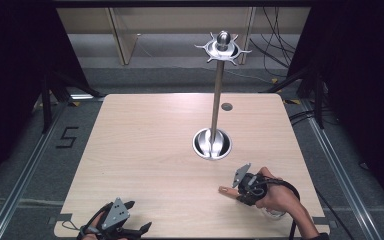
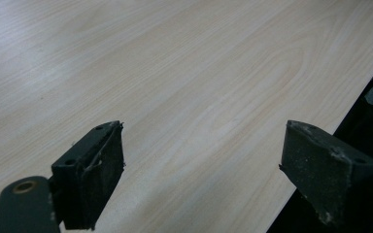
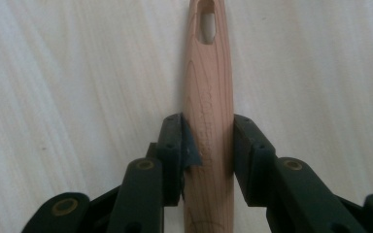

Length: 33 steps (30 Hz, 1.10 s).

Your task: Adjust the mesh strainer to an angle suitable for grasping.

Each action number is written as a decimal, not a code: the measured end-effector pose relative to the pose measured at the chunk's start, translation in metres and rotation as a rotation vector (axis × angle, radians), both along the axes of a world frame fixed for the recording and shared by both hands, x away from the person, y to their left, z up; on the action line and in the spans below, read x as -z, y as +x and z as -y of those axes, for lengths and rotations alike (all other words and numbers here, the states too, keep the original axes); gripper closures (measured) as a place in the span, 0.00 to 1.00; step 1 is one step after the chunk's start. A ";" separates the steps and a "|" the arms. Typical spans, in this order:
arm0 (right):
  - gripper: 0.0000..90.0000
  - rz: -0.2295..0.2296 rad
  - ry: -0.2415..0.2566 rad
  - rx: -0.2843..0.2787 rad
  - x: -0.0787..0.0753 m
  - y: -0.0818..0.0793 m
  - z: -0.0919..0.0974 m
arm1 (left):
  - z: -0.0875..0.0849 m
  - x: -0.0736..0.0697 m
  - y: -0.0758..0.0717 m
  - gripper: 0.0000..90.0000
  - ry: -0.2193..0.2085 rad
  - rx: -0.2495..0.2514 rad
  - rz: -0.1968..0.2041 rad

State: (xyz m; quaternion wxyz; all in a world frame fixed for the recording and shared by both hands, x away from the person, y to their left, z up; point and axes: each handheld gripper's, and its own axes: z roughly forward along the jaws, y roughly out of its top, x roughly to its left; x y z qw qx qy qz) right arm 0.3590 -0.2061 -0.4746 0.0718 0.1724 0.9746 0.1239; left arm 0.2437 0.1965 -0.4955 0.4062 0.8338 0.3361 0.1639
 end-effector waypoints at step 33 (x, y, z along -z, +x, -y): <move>0.77 0.170 0.495 0.204 -0.067 -0.002 0.065 | -0.001 -0.001 0.004 0.17 0.007 0.027 0.015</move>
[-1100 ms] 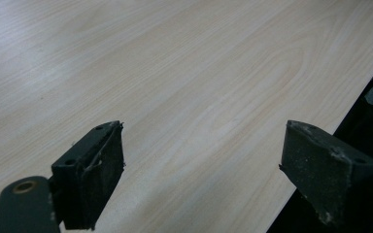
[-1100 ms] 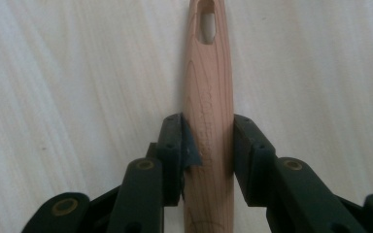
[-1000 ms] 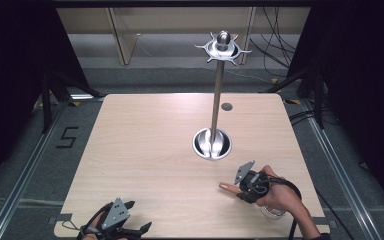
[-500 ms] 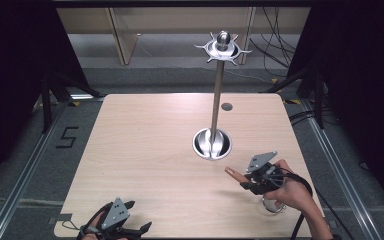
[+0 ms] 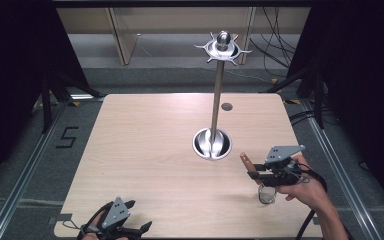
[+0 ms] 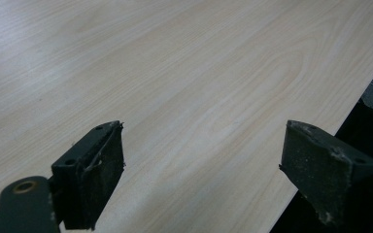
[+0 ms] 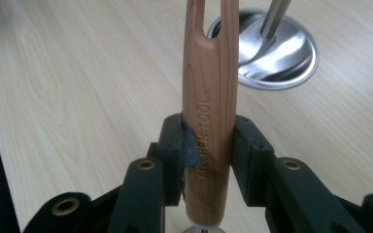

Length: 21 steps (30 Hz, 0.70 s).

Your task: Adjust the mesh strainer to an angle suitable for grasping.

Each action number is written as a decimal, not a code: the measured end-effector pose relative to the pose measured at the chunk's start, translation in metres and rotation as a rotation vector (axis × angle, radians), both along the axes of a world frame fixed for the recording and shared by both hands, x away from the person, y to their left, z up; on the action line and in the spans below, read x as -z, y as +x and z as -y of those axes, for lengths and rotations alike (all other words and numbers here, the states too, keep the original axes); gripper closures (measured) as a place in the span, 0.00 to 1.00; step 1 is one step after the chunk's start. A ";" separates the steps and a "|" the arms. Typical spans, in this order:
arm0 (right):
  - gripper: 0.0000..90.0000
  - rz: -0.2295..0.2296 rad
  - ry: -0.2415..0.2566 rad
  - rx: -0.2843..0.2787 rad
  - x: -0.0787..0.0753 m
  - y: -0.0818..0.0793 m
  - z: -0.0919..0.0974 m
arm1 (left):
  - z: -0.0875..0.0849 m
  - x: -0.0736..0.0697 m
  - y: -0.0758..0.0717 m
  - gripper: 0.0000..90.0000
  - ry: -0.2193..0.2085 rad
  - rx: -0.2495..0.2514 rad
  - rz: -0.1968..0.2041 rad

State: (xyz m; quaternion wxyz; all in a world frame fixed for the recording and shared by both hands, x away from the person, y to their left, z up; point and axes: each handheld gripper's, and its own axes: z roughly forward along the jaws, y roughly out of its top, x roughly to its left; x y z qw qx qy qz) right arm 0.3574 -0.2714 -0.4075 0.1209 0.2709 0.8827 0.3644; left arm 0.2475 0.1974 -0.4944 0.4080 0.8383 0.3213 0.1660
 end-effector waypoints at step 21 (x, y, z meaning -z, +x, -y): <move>0.77 0.063 0.208 0.028 -0.022 -0.001 0.017 | 0.000 0.000 -0.002 0.17 -0.013 -0.014 -0.022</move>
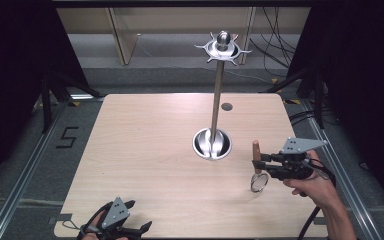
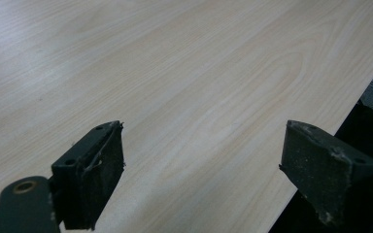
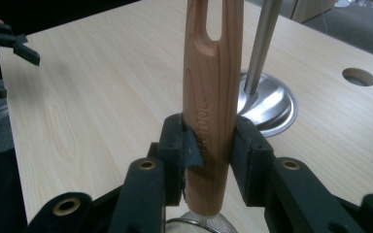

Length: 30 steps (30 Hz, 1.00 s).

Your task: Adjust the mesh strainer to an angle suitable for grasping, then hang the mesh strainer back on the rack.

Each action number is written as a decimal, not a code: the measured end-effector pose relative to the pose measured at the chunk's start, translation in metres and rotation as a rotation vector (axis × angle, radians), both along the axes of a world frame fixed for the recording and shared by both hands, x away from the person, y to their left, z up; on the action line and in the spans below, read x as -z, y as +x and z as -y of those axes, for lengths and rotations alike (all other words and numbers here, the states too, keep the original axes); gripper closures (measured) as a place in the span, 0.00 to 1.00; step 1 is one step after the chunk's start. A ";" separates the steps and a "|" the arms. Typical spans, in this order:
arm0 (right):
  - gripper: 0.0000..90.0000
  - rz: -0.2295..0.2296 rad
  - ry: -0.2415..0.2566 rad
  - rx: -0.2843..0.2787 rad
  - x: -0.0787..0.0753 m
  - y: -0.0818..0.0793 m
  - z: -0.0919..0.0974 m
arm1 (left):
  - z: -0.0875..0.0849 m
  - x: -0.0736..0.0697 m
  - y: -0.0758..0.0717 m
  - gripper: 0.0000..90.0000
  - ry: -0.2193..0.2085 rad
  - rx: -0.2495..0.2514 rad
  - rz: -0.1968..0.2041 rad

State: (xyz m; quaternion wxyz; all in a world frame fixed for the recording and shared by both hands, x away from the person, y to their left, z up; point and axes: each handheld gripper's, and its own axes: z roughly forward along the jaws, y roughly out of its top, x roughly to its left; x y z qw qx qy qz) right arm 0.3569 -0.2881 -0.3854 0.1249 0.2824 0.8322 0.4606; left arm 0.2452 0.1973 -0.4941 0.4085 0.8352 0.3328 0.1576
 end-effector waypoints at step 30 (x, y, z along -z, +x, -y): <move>0.77 0.105 0.130 -0.001 -0.057 0.028 -0.020 | -0.002 0.001 0.001 0.17 0.012 0.012 0.034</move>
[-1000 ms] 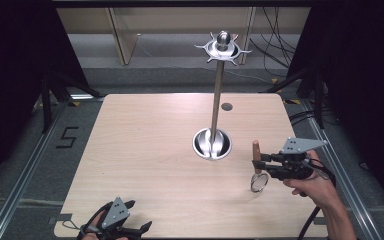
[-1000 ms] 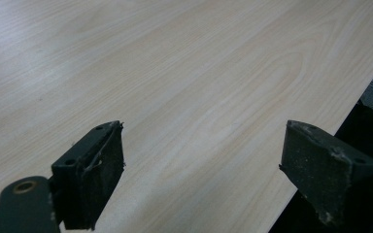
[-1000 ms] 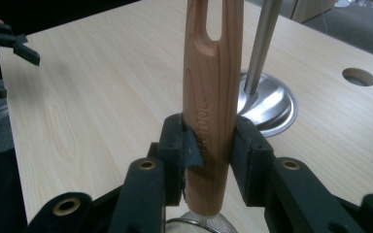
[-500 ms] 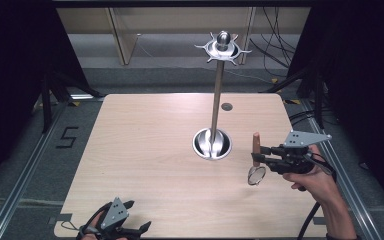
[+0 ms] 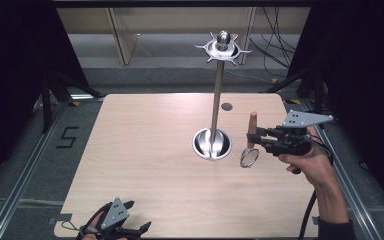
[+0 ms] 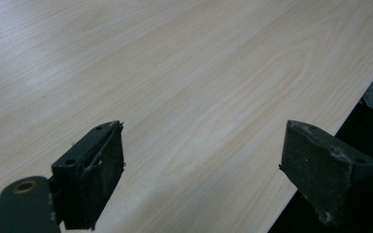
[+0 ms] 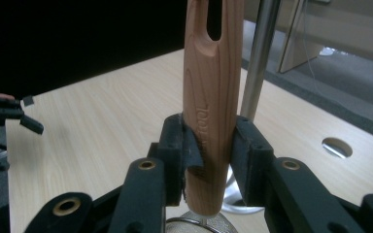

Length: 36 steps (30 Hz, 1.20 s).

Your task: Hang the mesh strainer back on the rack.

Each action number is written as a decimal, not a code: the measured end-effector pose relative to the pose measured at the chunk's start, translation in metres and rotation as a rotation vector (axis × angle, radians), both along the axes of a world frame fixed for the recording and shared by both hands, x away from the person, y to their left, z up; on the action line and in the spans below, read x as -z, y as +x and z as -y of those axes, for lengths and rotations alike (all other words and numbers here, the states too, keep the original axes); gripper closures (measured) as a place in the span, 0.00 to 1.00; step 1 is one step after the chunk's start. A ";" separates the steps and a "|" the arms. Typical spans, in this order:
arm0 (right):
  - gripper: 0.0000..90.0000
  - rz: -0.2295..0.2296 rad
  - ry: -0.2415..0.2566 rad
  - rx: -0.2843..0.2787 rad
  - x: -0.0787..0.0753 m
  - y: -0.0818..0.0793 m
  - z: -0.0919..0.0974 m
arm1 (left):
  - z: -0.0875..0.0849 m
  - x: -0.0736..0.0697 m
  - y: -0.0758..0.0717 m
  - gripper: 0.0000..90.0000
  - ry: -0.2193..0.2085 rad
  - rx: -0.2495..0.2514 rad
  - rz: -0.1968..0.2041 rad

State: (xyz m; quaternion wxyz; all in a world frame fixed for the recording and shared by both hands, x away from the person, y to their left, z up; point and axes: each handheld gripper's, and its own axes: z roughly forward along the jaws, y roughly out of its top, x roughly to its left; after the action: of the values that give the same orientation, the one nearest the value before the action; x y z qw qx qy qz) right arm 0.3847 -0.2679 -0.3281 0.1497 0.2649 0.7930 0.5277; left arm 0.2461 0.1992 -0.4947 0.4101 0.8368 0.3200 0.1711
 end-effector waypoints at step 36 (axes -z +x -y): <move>0.77 0.016 0.008 0.028 -0.073 0.032 -0.030 | 0.000 0.000 0.000 0.17 0.002 0.001 0.000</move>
State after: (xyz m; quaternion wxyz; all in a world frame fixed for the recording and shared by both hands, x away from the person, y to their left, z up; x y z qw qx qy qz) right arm 0.4169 -0.2380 -0.2549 0.1622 0.2723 0.7861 0.5306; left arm 0.2462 0.1991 -0.4944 0.4095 0.8372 0.3195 0.1714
